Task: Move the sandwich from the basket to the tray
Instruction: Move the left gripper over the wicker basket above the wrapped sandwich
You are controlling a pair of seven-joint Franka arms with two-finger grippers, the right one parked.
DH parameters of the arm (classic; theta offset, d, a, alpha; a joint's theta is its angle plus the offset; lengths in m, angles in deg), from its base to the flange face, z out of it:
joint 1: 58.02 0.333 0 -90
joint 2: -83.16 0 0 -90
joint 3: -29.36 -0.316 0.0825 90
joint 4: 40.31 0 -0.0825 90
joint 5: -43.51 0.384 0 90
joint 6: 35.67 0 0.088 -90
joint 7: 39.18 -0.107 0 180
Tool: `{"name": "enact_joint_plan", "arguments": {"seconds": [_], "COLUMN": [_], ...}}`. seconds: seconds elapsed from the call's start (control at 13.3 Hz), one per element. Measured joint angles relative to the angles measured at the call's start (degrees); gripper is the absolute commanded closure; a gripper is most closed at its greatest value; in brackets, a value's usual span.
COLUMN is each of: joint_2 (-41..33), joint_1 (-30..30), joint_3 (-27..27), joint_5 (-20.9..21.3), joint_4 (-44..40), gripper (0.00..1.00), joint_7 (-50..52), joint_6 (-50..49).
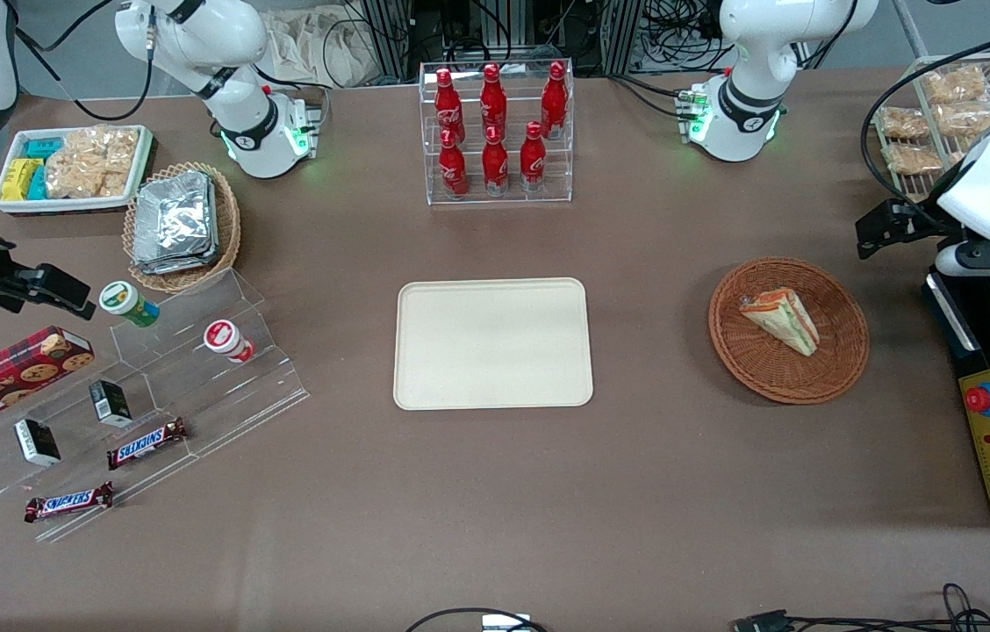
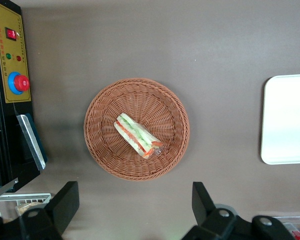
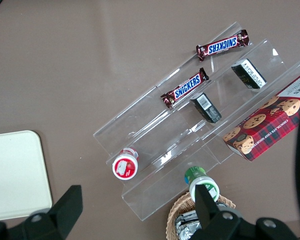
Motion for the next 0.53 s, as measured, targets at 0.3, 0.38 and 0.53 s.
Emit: {"name": "enact_joint_plan", "arguments": {"seconds": [0.3, 0.38, 0.53], "joint_2": [0.0, 0.07, 0.43], "joint_1": [0.02, 0.05, 0.24], "joint_3": [-0.38, -0.8, -1.91], "joint_5": [-0.42, -0.91, -1.11], "joint_4": [-0.01, 0.01, 0.5], "gripper": [0.0, 0.0, 0.0], "joint_7": [-0.31, -0.31, -0.31], "joint_6": [-0.76, -0.78, -0.83]}}
